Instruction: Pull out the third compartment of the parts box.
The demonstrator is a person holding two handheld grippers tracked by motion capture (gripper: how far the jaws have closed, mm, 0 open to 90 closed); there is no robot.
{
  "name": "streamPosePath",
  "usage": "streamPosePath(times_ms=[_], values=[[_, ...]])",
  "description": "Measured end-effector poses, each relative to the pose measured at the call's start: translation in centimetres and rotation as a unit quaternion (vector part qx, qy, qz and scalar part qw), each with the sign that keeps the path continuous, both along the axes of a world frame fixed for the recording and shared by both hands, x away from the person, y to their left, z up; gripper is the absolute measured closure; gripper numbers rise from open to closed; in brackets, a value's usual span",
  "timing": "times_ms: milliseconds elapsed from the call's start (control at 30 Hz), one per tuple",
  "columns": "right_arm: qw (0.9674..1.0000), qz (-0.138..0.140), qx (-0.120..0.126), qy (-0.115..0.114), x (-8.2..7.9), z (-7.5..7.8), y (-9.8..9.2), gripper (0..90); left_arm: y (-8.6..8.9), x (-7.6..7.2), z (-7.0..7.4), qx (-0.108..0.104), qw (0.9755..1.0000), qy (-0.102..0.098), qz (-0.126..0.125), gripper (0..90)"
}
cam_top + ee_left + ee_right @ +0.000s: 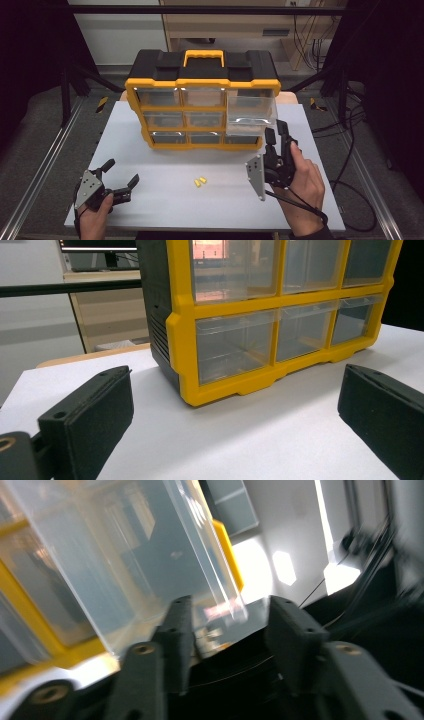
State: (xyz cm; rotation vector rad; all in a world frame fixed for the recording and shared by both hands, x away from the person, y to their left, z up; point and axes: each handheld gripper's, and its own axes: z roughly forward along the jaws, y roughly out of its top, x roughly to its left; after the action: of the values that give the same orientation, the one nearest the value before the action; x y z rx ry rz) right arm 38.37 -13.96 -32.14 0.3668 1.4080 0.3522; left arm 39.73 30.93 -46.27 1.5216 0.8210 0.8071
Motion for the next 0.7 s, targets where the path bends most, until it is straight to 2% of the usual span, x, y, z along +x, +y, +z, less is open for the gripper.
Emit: streamPosePath(times_ms=[33, 100, 167, 267, 433, 467, 600, 667, 700], values=[[0.9996, 0.003, 0.027, 0.006, 0.0, -0.1, -0.3, 45.0, 0.0, 0.0, 0.0, 0.002, 1.0000, 0.000, 0.001, 1.0], [0.9978, -0.003, 0.066, 0.007, 0.2, -0.7, -0.9, 39.8, 0.0, 0.0, 0.0, 0.004, 1.0000, 0.000, 0.002, 1.0], [0.9945, -0.008, 0.104, 0.012, 0.5, -1.4, -1.6, 33.8, 0.0, -0.1, 0.0, 0.010, 0.9999, -0.002, 0.003, 1.0], [0.9862, -0.010, 0.163, 0.027, 1.1, -2.8, -2.4, 25.2, -0.1, -0.1, 0.0, 0.012, 0.9999, -0.003, 0.003, 1.0], [0.9718, -0.004, 0.233, 0.039, 2.0, -5.2, -3.3, 20.0, -0.1, -0.1, -0.2, 0.011, 0.9999, -0.002, 0.003, 0.9], [0.9678, 0.001, 0.248, 0.046, 2.2, -5.6, -3.3, 18.5, 0.0, -0.2, -0.3, 0.011, 0.9999, -0.003, 0.003, 0.9], [0.9584, 0.011, 0.273, 0.082, 3.1, -7.1, -2.9, 15.3, 0.0, -0.4, -0.4, 0.010, 0.9999, -0.001, 0.007, 0.8], [0.9518, 0.017, 0.291, 0.096, 3.4, -7.8, -2.8, 14.6, 0.1, -0.4, -0.5, 0.009, 0.9999, 0.000, 0.008, 0.8], [0.9469, 0.021, 0.302, 0.107, 3.6, -8.2, -2.7, 13.9, 0.1, -0.4, -0.5, 0.008, 0.9999, 0.000, 0.008, 0.8]])
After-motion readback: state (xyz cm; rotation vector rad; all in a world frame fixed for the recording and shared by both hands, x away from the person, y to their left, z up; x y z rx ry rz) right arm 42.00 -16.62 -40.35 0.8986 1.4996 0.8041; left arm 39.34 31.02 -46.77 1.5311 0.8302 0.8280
